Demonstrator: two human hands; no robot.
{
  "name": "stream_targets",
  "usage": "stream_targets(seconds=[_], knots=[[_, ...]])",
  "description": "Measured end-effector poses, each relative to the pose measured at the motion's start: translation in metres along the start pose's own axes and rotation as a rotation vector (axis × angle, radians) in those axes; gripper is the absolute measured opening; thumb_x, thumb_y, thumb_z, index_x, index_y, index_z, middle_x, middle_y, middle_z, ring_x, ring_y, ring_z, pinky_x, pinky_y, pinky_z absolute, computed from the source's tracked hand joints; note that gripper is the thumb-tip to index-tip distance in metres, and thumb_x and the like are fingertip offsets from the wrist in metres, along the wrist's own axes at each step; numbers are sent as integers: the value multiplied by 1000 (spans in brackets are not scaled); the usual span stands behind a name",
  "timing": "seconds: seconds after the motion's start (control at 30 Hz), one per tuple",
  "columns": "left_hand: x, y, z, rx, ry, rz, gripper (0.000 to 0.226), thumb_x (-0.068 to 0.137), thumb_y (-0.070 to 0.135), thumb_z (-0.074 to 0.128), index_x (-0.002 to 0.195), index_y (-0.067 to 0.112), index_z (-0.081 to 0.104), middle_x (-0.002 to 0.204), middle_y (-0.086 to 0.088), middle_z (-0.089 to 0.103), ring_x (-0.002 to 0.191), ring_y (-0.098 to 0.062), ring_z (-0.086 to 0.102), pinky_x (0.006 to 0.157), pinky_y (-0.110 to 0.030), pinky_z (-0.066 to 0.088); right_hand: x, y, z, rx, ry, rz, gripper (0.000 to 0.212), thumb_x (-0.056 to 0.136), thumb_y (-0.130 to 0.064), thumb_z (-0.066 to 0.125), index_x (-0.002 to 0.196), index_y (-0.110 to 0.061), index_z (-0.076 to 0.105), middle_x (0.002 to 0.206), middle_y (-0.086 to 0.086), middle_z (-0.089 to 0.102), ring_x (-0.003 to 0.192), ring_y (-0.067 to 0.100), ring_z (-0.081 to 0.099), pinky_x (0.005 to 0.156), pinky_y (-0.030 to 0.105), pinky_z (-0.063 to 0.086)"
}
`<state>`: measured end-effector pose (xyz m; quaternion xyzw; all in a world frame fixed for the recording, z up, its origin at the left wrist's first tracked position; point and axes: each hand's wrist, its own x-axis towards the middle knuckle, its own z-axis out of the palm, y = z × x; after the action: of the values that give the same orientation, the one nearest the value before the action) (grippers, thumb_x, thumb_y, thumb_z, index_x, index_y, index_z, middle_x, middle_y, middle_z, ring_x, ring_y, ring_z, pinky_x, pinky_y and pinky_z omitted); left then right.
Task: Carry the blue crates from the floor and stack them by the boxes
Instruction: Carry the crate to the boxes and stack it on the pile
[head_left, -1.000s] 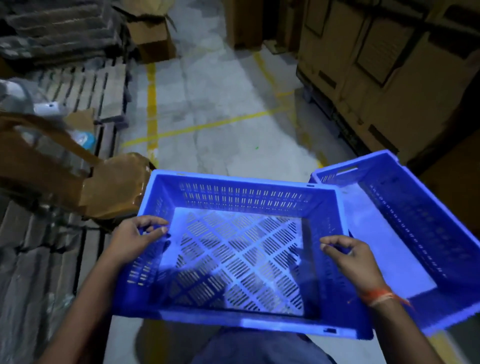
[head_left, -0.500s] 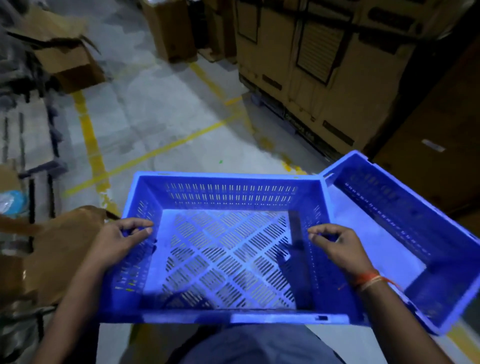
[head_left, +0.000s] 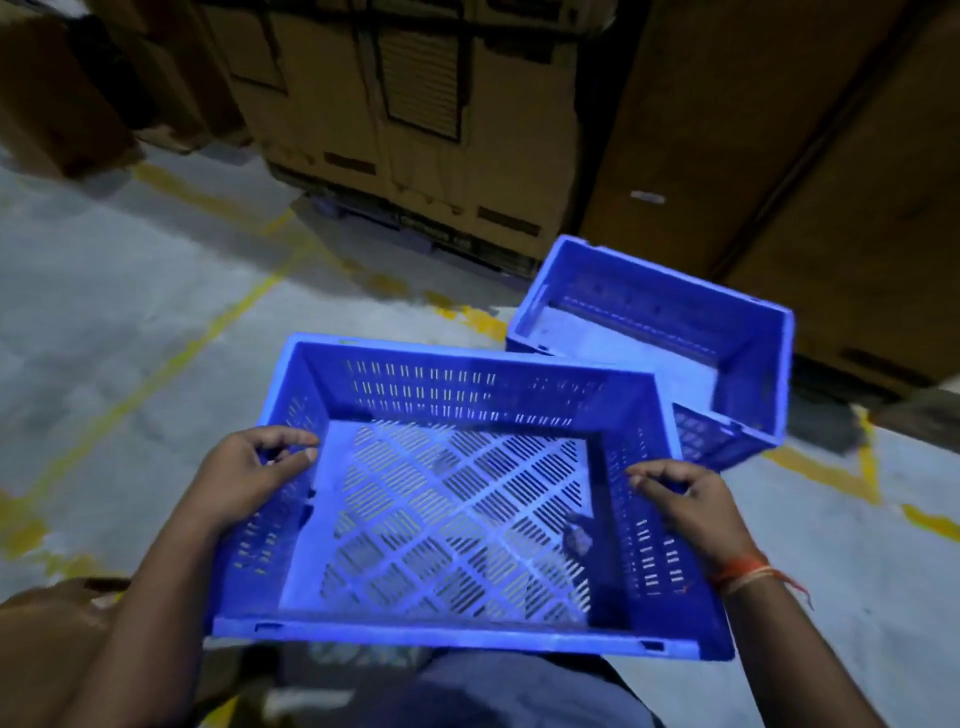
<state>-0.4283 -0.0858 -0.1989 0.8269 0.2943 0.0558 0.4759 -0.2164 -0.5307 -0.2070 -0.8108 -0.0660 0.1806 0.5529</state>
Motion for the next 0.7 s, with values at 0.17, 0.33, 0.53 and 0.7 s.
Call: stream_targets(seconds=[0.17, 0.33, 0.53, 0.7], knots=[[21, 17, 20, 11, -90, 92, 20, 75, 30, 82, 92, 40, 76, 88, -19, 71, 70, -14, 56, 62, -17, 41, -39, -3, -24, 9, 175, 46, 9, 83, 1, 71, 84, -5, 76, 75, 1, 72, 51, -4, 56, 48, 4, 39], [33, 49, 45, -24, -177, 134, 22, 76, 22, 84, 89, 38, 76, 84, -25, 69, 67, -15, 52, 63, -20, 41, -65, -11, -54, -14, 272, 71, 9, 84, 1, 70, 84, -6, 76, 65, -6, 70, 46, -5, 54, 46, 4, 38], [43, 98, 59, -8, -222, 172, 21, 65, 43, 75, 85, 39, 76, 67, -1, 64, 59, -13, 50, 62, -26, 39, -79, -18, -85, -50, 339, 102, 9, 87, -3, 68, 86, -7, 76, 55, -6, 65, 38, 0, 44, 38, 18, 37], [64, 140, 63, 13, -263, 205, 10, 76, 29, 82, 84, 25, 78, 59, 1, 58, 41, -7, 39, 52, -23, 32, -69, -36, -114, -95, 343, 95, 9, 86, -2, 69, 84, -9, 75, 54, 4, 60, 37, 13, 36, 37, 19, 34]])
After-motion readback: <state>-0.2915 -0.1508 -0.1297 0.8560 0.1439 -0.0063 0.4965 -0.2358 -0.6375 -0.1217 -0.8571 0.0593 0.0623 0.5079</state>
